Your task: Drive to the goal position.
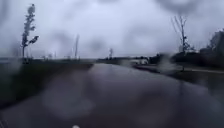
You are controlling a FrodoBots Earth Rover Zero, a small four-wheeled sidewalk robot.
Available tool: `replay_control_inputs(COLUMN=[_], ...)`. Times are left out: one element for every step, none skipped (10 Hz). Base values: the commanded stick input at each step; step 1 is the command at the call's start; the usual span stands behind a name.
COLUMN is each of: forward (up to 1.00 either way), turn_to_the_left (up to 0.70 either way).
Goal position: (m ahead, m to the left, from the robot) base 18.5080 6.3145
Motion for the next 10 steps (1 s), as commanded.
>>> replay_control_inputs(forward=[0.7, 0.7, 0.7, 0.7, 0.7, 0.7, 0.7, 0.7, 0.7, 0.7], turn_to_the_left=[0.0, 0.0, 0.0, 0.0, 0.0, 0.0, 0.0, 0.0, 0.0, 0.0])
